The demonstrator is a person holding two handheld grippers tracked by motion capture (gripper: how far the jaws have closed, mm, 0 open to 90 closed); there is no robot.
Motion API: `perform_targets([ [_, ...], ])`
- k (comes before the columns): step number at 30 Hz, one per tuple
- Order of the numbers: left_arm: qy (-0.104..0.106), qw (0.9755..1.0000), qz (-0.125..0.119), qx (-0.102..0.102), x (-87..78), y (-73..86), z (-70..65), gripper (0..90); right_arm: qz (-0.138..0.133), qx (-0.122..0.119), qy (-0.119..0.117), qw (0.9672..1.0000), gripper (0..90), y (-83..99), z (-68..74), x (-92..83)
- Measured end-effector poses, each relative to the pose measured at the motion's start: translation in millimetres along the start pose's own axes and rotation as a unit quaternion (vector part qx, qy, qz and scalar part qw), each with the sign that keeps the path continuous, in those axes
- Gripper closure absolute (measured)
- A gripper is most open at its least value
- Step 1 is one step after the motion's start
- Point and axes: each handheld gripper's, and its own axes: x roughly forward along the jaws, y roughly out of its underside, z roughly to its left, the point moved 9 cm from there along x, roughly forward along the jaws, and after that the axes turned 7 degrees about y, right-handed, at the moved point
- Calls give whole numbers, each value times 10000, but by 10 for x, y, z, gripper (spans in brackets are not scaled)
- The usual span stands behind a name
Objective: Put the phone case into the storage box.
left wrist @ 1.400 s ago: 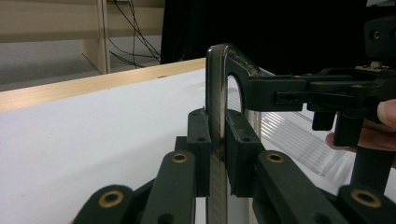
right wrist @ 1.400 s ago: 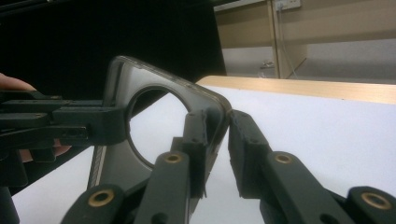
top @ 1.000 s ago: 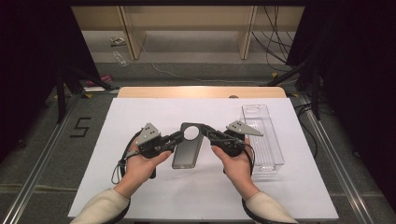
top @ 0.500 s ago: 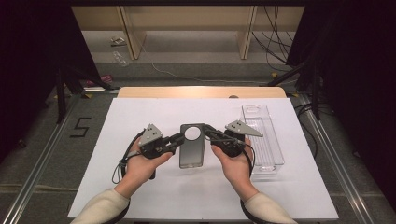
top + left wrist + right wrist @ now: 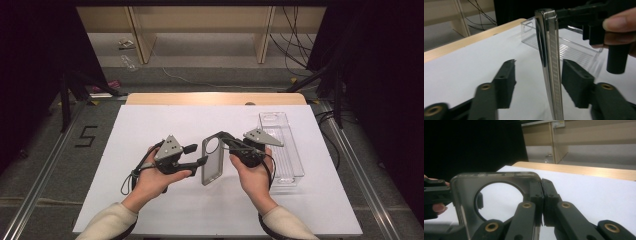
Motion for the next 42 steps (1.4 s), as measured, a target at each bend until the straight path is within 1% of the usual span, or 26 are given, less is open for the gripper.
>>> perform_targets([
  [1,-12,10000,31,47,-2,4,-6,340,7,0,42,10000,889,-4,-14,-6],
  [2,-5,10000,64,74,-1,9,-13,316,8,-3,68,10000,889,-7,-25,-9],
  [4,7,9998,135,153,-2,21,-26,237,4,2,101,9999,889,-11,-43,-12],
  [5,-10,9996,182,224,-8,28,-26,202,-2,-4,119,9999,889,-13,-49,-12],
  [7,0,9994,220,283,-17,37,-29,149,-9,-6,144,9999,890,-17,-58,-15],
  [9,21,9991,241,336,-34,48,-29,131,0,-19,167,9999,889,-20,-65,-19],
  [11,28,9989,275,384,-51,63,-27,87,-11,-27,187,9998,890,-25,-72,-19],
  [14,2,9986,280,447,-79,75,-12,56,-8,-45,203,9998,889,-30,-80,-24],
  [16,-22,9986,277,452,-100,83,1,46,-16,-43,207,9998,889,-35,-83,-25],
  [19,-138,9982,283,501,-131,99,42,25,-18,-55,213,9998,889,-38,-87,-26],
  [21,-151,9983,287,493,-150,109,59,13,-17,-66,220,9997,889,-37,-90,-25],
  [24,-182,9980,272,550,-186,117,78,6,-5,-69,221,9997,889,-36,-94,-23],
  [27,-183,9982,256,521,-218,124,83,0,-13,-70,232,9997,889,-44,-101,-26],
  [30,-221,9979,257,551,-249,141,101,0,-20,-75,237,9997,889,-56,-111,-32],
  [39,-314,9979,169,549,-340,155,159,0,-53,-69,277,9996,889,-94,-141,-51],
  [42,-352,9976,179,562,-369,164,178,0,-62,-53,289,9995,889,-108,-152,-60],
])
